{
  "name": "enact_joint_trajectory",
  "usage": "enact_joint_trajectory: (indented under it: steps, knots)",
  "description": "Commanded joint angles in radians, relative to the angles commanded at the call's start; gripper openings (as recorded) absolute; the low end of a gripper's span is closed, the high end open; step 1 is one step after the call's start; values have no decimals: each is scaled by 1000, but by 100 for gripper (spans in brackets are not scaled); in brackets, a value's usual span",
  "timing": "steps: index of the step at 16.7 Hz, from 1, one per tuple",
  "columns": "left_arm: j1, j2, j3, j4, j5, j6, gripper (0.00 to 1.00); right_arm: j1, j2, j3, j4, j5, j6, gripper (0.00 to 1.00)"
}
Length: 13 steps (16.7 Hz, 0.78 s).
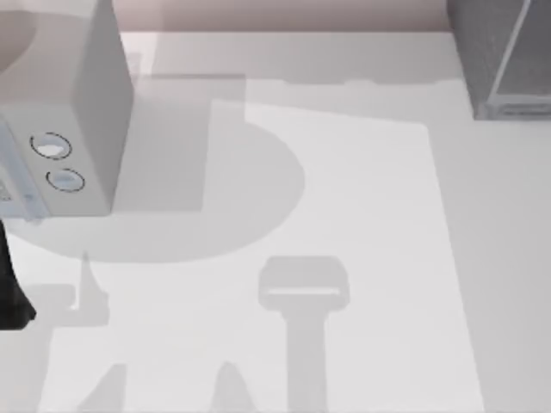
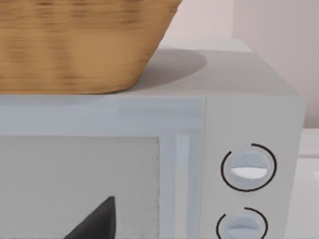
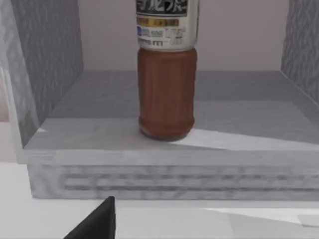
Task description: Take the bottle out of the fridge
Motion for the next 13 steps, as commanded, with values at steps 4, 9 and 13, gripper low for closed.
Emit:
enact_joint_trajectory:
  steps: [4, 9, 13]
  knots:
    - [0, 0, 0, 0, 0, 0, 100, 5, -1, -2, -4, 3, 0, 100]
    - [0, 0, 0, 0, 0, 0, 100, 77, 76, 161, -101, 80, 0, 100]
    - [0, 0, 0, 0, 0, 0, 100, 187, 177, 453, -269, 197, 0, 100]
